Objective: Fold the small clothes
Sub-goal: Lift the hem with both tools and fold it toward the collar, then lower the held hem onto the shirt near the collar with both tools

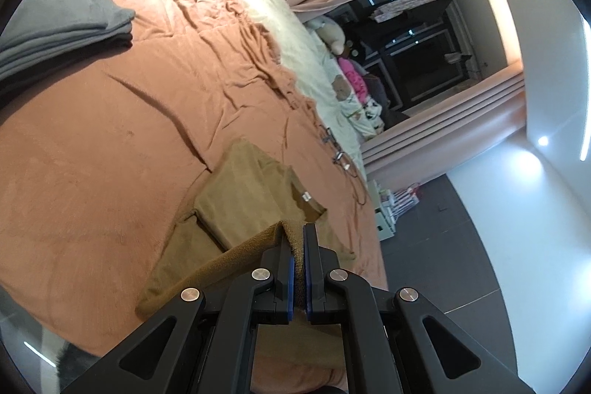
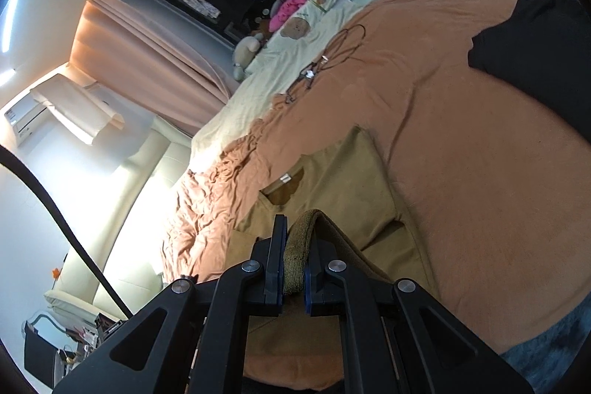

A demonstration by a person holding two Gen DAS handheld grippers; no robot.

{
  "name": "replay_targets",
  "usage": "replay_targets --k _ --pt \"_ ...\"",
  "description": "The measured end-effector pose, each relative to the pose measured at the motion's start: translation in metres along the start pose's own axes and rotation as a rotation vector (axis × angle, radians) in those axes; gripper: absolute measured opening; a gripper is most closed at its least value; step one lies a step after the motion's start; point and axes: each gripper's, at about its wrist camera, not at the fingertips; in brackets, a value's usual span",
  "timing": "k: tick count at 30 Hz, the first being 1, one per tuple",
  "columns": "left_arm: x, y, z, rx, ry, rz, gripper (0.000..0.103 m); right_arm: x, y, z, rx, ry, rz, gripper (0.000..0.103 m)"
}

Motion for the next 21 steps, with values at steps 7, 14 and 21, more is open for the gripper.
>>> replay_targets --k 7,14,21 --pt "-0.014 -0.044 0.007 -0.057 -0.005 0.043 0.003 -0.015 -0.026 -0.001 0.034 -0.023 0.033 0.004" --pt "-0.031 -0.085 0.009 -0.095 -0.003 0.071 0.003 -0.033 -0.050 0.002 0.064 -0.018 0.066 0.004" --pt "-0.052 -0.108 0.004 -0.123 -0.019 0.074 0.003 -0.054 -0.068 0.015 0.098 0.013 0.081 0.004"
Point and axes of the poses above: each gripper's, at about its wrist camera, not at the fingertips, and y roughly against the way its jaws point, z to its left, x to its underside, and after that the axes turned 3 degrees about -y, right-handed
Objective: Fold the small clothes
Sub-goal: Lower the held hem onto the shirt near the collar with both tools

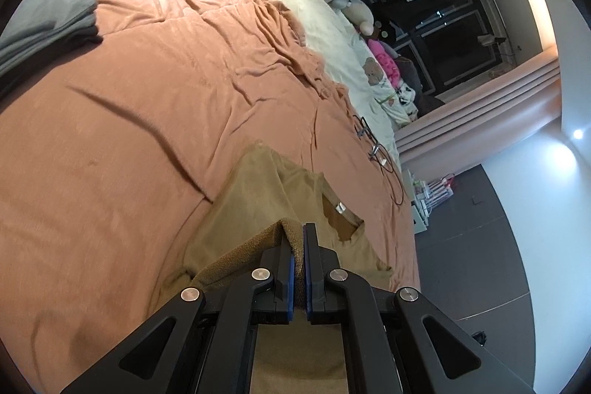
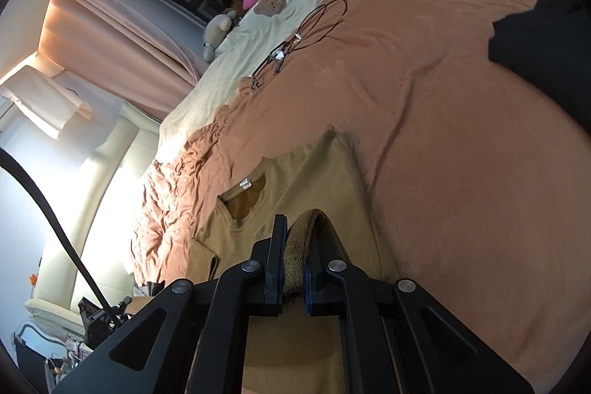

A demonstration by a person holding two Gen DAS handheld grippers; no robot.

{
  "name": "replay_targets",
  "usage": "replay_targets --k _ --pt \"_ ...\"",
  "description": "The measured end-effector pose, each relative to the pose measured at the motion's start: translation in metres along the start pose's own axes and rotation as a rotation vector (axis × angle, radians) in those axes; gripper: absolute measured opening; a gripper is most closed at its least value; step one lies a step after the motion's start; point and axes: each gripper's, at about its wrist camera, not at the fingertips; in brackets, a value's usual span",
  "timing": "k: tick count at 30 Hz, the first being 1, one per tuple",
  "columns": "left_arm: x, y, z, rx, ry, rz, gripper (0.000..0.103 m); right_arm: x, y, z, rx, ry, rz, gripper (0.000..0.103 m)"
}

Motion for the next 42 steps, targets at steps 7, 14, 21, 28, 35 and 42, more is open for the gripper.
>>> replay_targets --k 7,14,21,28,35,42 --pt "-0.020 -0.026 -0.003 -0.038 -0.015 0.015 0.003 -0.009 -0.024 0.003 0.044 0.005 0.018 0.004" --pt "-0.024 -0.060 0.015 -0.087 0.007 0.050 0.003 -0.016 -0.050 0.002 0.101 0.005 0.061 0.004" --pt "-0.023 -0.091 0.041 -0.137 0.048 0.085 0.003 -0.024 -0.079 0.001 0.144 0.006 0.087 0.005" --pt "-0.021 -0.115 0.058 -0.182 0.065 0.122 0.004 -0.027 -0.101 -0.005 0.186 0.003 0.116 0.005" --pt "-0.019 -0.128 0.063 -0.238 0.065 0.162 0.004 -0.028 -0.107 0.004 0.216 0.035 0.137 0.005" --pt "-0.022 -0.111 0.047 -0.291 0.003 0.145 0.029 -0.037 -0.094 0.017 0.209 0.073 0.139 0.020"
Point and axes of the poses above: each gripper's, at about its wrist camera, not at the fingertips, and y roughly against the way its jaws point, z to its left, x to its underside, and after that the axes turned 3 degrees about -y, right-handed
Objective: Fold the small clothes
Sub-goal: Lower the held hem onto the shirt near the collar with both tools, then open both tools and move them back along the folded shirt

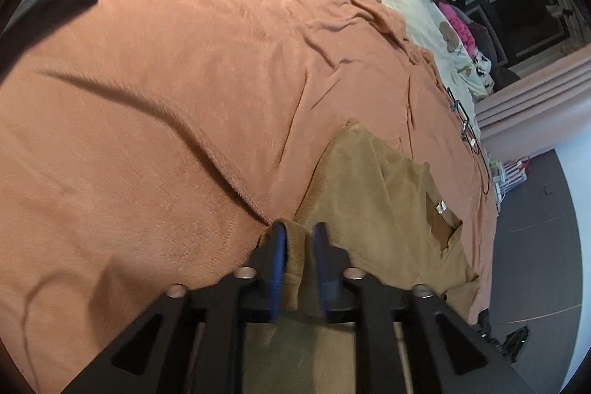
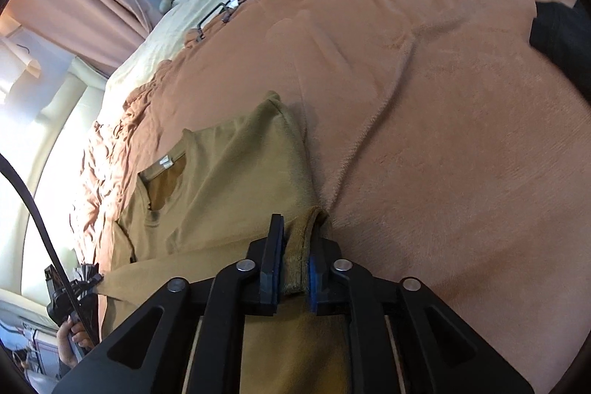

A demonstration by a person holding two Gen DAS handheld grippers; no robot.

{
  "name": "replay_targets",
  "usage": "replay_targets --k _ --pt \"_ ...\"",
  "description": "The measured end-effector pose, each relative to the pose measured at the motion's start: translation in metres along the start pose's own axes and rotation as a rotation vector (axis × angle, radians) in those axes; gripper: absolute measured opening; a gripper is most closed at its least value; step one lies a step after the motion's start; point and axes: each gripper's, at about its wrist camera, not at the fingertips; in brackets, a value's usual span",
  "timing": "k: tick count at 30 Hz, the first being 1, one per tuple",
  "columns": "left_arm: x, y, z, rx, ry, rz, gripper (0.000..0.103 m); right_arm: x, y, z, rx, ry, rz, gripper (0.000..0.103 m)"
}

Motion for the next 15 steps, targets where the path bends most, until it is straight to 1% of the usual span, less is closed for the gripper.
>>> replay_targets --k 1,2,3,5,6,8,11,13,15 --pt "0.000 0.004 0.000 -0.003 -0.005 -0.010 0.044 0.000 0.003 0.000 0.002 0.006 -0.010 0.043" --pt "-0.001 0.011 -0.002 -0.005 -0.014 -0.030 0.057 0.001 0.009 0.001 0.004 0.012 -0.026 0.060" --pt "-0.001 0.018 -0.003 -0.006 -0.023 -0.048 0.062 0.003 0.012 0.003 0.006 0.017 -0.041 0.087" --pt "-0.001 0.030 -0.006 -0.011 -0.042 -0.070 0.075 0.007 0.023 0.006 0.007 0.041 -0.067 0.088" --pt "0.000 0.036 -0.007 -0.013 -0.058 -0.077 0.077 0.008 0.028 0.009 0.012 0.057 -0.069 0.088" --pt "0.001 0.046 -0.011 -0.028 -0.094 -0.087 0.087 0.015 0.034 0.014 0.034 0.090 -0.077 0.088" --pt "0.006 0.057 -0.018 -0.046 -0.164 -0.093 0.096 0.022 0.042 0.020 0.070 0.147 -0.083 0.089" --pt "0.010 0.062 -0.023 -0.061 -0.222 -0.087 0.099 0.026 0.045 0.027 0.081 0.183 -0.078 0.089" --pt "0.015 0.065 -0.027 -0.079 -0.279 -0.071 0.099 0.033 0.046 0.031 0.102 0.224 -0.067 0.089"
Point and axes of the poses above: each gripper's, at about its wrist camera, not at the fingertips, and y roughly against the way its jaws point, z to its left, x to its underside, and after that the axes turned 3 degrees about -y, right-handed
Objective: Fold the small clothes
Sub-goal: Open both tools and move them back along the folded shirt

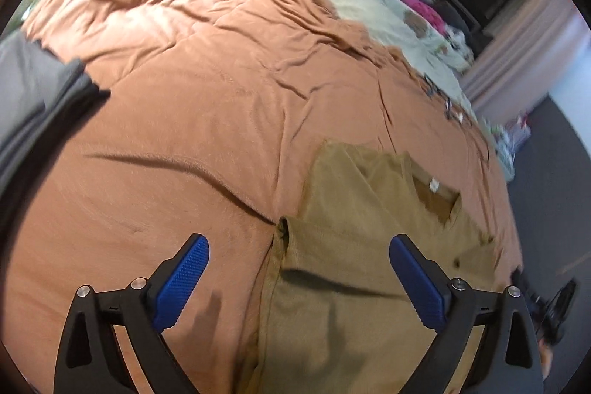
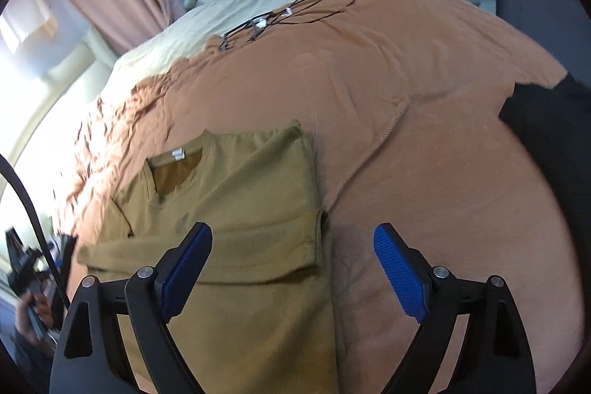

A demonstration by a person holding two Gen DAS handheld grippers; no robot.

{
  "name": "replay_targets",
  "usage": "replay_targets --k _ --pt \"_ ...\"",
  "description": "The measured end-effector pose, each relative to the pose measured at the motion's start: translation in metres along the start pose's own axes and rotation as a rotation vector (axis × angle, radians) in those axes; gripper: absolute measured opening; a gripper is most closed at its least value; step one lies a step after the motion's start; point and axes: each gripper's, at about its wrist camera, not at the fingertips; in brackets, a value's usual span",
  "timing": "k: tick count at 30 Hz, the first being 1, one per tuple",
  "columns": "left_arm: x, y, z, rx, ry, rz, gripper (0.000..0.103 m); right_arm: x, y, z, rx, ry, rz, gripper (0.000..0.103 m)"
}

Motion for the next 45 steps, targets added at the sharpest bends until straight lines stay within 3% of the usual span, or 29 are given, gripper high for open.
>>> replay_targets --k 13,18,24,35,45 --pt "0.023 -0.005 -0.012 -0.066 -0.247 0.107 0.099 0.004 0.011 0.010 0.068 0.128 0.081 0.089" --pt "0.030 -0.020 -0.013 -0.076 -0.309 0.172 0.091 0.011 -0.002 0.013 0.096 0.176 0.139 0.089" --pt "0.039 -0.043 -0.026 -0.107 -0.395 0.241 0.091 0.016 -0.030 0.016 0.144 0.216 0.205 0.089" --pt "0.025 -0.090 -0.027 -0.273 -0.432 0.291 0.079 0.011 -0.079 0.026 0.244 0.290 0.237 0.089" --pt "0.001 -0.119 -0.038 -0.301 -0.444 0.271 0.078 -0.013 -0.113 0.031 0.271 0.305 0.214 0.089"
Point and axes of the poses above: each gripper's, at about its wrist camera, not at the fingertips, and y roughly against the way its jaws point, z to its left, x to its underside, and after that the axes turned 3 degrees about -y, right-handed
